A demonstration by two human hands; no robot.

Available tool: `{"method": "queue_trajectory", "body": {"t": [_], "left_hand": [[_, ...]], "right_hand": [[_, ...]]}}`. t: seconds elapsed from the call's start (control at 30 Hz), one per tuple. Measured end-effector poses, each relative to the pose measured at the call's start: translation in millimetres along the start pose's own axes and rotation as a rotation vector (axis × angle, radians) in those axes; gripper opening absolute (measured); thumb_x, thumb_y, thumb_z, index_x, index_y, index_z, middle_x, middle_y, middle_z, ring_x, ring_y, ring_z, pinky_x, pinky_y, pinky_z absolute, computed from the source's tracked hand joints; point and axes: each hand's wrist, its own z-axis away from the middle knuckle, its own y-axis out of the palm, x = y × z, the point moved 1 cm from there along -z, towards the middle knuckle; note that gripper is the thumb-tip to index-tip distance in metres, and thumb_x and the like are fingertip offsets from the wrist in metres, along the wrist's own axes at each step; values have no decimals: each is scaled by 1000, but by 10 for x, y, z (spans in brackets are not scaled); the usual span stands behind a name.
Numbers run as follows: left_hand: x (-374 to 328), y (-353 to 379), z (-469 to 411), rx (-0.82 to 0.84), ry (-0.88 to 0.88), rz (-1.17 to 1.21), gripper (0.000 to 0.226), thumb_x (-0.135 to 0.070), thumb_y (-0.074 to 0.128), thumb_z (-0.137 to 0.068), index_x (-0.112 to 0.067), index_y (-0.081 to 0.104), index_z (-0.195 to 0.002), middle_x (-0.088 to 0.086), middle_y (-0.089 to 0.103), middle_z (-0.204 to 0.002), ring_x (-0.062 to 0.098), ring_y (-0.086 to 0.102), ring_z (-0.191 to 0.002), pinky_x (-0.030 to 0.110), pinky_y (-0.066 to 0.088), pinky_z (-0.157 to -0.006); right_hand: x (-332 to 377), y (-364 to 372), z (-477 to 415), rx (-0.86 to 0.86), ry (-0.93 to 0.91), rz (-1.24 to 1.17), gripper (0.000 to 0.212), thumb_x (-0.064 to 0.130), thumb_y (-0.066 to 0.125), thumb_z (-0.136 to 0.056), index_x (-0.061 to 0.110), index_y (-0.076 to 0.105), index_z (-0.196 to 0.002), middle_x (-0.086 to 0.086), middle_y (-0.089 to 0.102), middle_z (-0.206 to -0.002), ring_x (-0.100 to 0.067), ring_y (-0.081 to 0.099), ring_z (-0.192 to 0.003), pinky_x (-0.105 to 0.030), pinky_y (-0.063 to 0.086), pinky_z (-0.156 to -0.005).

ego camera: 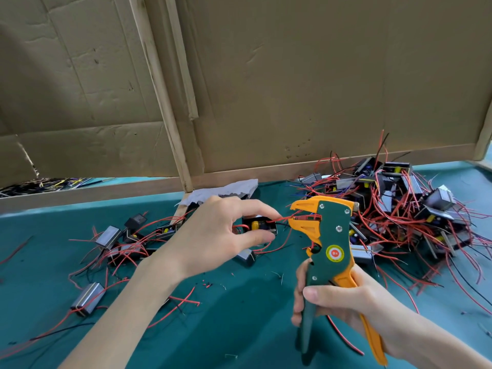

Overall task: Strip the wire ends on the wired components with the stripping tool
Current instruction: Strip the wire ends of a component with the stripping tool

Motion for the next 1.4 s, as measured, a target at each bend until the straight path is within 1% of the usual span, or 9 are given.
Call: {"method": "queue_trajectory", "body": {"t": [0.37, 0.5, 0.63, 0.77, 0.83, 0.93, 1.03, 1.17, 1.4], "left_hand": [[26, 24, 6, 15, 3, -20, 24, -38, 72, -81, -50, 66, -101, -13, 69, -88, 3, 53, -70, 16, 32, -60], [27, 28, 0, 17, 15, -18, 25, -37, 72, -81, -50, 66, -102, -16, 69, -87, 3, 56, -76, 14, 34, -61], [30, 19, -6, 13, 23, -7, 27, -35, 73, -82, -51, 65, -102, -12, 69, -86, 9, 58, -81, 23, 39, -64], [52, 49, -14, 5, 25, -63, 22, -34, 72, -83, -47, 68, -101, -14, 67, -82, -4, 51, -67, 13, 32, -60], [73, 78, -28, 18, 15, -66, 19, -34, 70, -84, -44, 69, -100, -16, 68, -85, -6, 50, -64, 13, 31, -59], [144, 88, -50, -3, -9, -75, 18, -35, 69, -86, -44, 68, -101, -16, 69, -93, 2, 56, -76, 17, 34, -62], [206, 49, -75, -75, -61, -38, 24, -34, 70, -85, -43, 65, -107, -18, 69, -103, 5, 63, -89, 24, 44, -75], [115, 17, -257, -237, -21, 46, 31, -25, 70, -85, -33, 62, -114, -13, 69, -109, -6, 60, -104, 12, 43, -88], [-618, 703, -1141, -201, 246, 52, 32, -9, 68, -85, -6, 63, -116, 10, 64, -113, 23, 59, -106, 35, 43, -95]], "right_hand": [[17, 18, 32, 29, 20, 59, 36, 29, 91, -61, 7, 67, -78, -26, 62, -74, -39, 64, -71, -41, 55, -68], [25, 13, 50, 29, 31, 66, 24, 26, 85, -67, 13, 67, -75, -22, 61, -68, -36, 63, -63, -37, 54, -63], [9, 44, 69, -50, 26, 102, 24, 29, 81, -64, 14, 63, -68, -22, 57, -56, -32, 56, -48, -32, 51, -57], [-79, 48, 43, -238, -22, 121, 38, 37, 79, -54, 12, 50, -51, -16, 43, -42, -24, 41, -32, -28, 40, -43], [-78, 58, 30, -100, 35, -12, 35, 31, 86, -54, 9, 58, -57, -18, 49, -49, -27, 49, -39, -31, 45, -46], [-88, 83, -10, 113, 95, -289, 37, 19, 89, -59, 3, 69, -85, -22, 60, -76, -37, 63, -70, -45, 55, -72], [-150, 12, -60, 32, 85, -403, 41, 9, 90, -55, 1, 70, -89, -24, 61, -80, -39, 64, -75, -48, 55, -75], [-179, -68, -89, -42, 132, -489, 32, 2, 83, -60, 0, 70, -89, -24, 61, -83, -41, 64, -78, -48, 55, -76], [-192, -42, -118, -117, 195, -515, 37, -2, 83, -49, -3, 70, -84, -24, 61, -79, -41, 65, -73, -50, 57, -72]]}}
